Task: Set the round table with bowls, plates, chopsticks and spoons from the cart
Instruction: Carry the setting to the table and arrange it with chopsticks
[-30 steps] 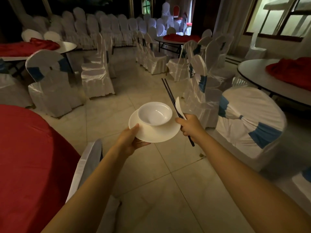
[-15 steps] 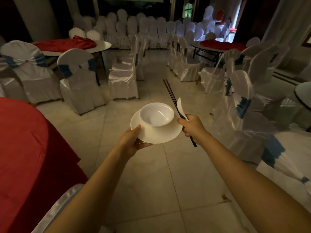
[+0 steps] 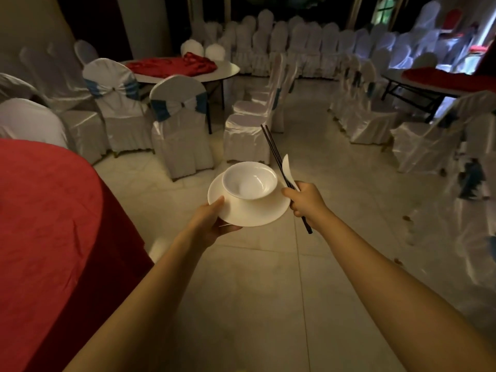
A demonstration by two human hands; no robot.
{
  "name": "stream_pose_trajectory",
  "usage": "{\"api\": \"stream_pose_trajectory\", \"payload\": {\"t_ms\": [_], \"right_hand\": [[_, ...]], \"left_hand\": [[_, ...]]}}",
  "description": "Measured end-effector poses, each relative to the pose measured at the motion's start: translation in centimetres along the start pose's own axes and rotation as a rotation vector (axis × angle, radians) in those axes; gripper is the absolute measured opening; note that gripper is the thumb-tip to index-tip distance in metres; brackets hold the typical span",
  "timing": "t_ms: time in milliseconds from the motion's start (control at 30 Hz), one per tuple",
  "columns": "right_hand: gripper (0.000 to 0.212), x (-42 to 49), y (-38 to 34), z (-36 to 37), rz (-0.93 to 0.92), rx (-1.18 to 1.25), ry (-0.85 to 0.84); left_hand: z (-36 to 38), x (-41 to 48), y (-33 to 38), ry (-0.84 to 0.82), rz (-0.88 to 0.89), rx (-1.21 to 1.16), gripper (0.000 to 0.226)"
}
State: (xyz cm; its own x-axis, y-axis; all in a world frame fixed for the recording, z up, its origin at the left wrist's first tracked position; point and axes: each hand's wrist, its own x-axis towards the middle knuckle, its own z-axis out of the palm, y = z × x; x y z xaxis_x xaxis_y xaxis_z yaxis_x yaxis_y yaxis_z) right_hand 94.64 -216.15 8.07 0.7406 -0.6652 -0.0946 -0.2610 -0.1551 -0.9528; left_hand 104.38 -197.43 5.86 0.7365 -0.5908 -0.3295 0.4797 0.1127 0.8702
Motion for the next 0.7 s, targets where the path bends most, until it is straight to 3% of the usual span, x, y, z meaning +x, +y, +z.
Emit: {"api": "stream_pose_trajectory", "payload": {"t_ms": [500, 700], "right_hand": [[0.016, 26.7, -7.1, 12.7, -0.087, 0.010, -0.210], [0.018, 36.0, -9.7, 19.7, -0.137, -0.003, -0.348]], "left_hand": [[-6.8, 21.0, 12.6, 0.215, 0.051, -0.071, 0.026], [-11.7, 28.3, 16.6, 0.302, 0.083, -0.103, 0.043]]}}
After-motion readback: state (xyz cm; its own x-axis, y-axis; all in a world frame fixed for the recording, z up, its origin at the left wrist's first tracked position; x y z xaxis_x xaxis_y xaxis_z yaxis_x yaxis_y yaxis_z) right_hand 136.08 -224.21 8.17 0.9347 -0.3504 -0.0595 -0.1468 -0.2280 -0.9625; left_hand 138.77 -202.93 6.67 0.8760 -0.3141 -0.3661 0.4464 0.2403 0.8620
